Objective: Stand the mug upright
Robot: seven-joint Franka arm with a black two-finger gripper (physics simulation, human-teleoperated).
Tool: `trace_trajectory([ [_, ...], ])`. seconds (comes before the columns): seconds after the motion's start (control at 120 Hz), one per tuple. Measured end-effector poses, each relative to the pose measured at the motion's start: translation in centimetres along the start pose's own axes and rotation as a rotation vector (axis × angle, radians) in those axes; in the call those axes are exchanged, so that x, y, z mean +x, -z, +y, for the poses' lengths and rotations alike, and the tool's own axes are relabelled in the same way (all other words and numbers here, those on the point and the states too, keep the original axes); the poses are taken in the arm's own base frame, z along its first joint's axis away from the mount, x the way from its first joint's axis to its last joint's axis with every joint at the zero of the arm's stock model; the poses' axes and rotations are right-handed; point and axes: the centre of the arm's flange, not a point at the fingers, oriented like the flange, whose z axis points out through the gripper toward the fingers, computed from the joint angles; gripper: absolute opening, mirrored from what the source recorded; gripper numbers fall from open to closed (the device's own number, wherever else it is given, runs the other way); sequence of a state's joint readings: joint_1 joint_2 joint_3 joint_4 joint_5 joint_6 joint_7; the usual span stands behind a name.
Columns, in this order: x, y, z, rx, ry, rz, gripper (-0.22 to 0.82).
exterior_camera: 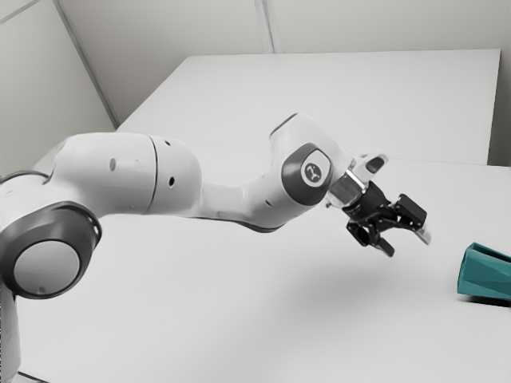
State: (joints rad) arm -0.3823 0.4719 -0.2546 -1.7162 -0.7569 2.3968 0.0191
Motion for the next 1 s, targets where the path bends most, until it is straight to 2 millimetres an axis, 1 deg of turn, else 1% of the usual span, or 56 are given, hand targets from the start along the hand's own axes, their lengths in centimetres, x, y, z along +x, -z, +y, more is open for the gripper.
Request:
trace_trajectory([
  [0.058,1.1,-0.8,0.6,-0.013,-0.016,0.017,0.60],
  [0.092,1.4,-1.5,0.9,-0.019,-0.024,0.027,0.60],
  [0.217,1.1,-4.2,2.2,-0.054,-0.036,0.053,0.60],
  [0.267,0.9,-4.8,2.5,-0.075,-0.026,0.063,0.60],
  [0.367,1.0,-5.9,2.0,-0.121,0.026,0.078,0.60],
  [0.458,1.7,-7.1,1.4,-0.154,0.061,0.092,0.60],
  [0.567,1.9,-8.3,1.9,-0.193,0.073,0.098,0.60],
  [0.633,2.0,-9.1,2.9,-0.220,0.065,0.100,0.60],
  [0.7,2.1,-10.0,3.4,-0.236,0.058,0.103,0.60],
  [0.775,2.1,-11.0,3.4,-0.247,0.057,0.100,0.60],
  [0.892,2.0,-12.5,2.5,-0.247,0.066,0.089,0.60],
  [0.925,2.0,-12.7,2.4,-0.247,0.064,0.090,0.55],
  [1.0,2.1,-12.5,2.5,-0.247,0.054,0.094,0.34],
])
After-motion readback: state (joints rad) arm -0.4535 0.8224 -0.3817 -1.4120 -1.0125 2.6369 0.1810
